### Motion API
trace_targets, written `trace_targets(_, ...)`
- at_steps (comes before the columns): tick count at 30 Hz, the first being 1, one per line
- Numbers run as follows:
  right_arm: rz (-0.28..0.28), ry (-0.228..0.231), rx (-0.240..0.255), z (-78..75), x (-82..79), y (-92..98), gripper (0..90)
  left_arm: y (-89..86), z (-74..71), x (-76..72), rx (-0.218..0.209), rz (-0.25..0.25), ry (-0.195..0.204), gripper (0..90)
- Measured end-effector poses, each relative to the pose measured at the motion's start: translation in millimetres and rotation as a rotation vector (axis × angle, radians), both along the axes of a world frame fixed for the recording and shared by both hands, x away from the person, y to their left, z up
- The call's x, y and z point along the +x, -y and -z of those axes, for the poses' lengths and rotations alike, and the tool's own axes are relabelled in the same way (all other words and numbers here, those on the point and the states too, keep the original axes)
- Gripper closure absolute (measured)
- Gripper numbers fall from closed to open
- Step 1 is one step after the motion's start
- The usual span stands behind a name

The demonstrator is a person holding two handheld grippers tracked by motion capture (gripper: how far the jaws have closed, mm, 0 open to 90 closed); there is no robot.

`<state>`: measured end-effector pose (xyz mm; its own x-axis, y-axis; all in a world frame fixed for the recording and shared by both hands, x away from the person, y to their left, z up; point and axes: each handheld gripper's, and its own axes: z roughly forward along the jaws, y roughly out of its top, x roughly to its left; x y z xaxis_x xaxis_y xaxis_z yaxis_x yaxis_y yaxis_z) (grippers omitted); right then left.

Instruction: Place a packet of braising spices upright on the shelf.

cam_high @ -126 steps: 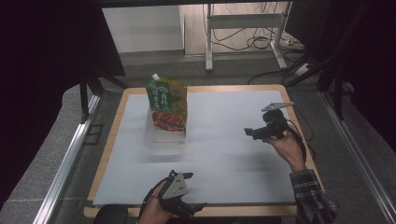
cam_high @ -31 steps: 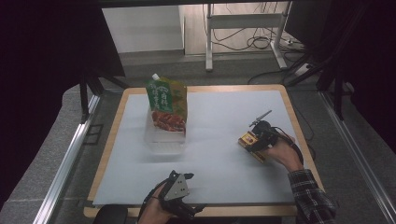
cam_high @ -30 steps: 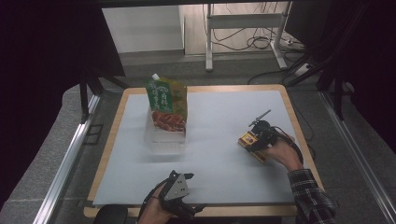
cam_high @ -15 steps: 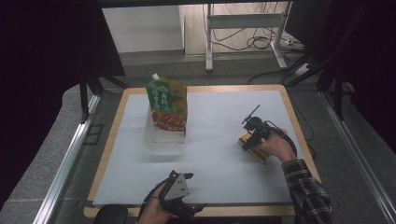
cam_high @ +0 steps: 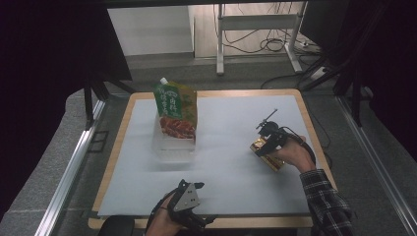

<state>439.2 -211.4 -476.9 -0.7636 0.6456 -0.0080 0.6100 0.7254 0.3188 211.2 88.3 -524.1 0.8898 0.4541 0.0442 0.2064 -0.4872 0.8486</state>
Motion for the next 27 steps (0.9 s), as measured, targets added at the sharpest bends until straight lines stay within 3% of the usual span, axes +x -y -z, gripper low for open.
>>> trace_targets(13, -0.042, 0.124, 0.191, -29.5, -13.9, -4.6, 32.0, -0.3, 0.0, 0.0, -0.007, -0.004, -0.006, 0.0)
trace_targets(27, -0.068, 0.281, 0.317, -45.5, -23.2, -11.6, 32.0, -1.2, -0.2, 0.4, -0.002, -0.004, -0.002, 0.0)
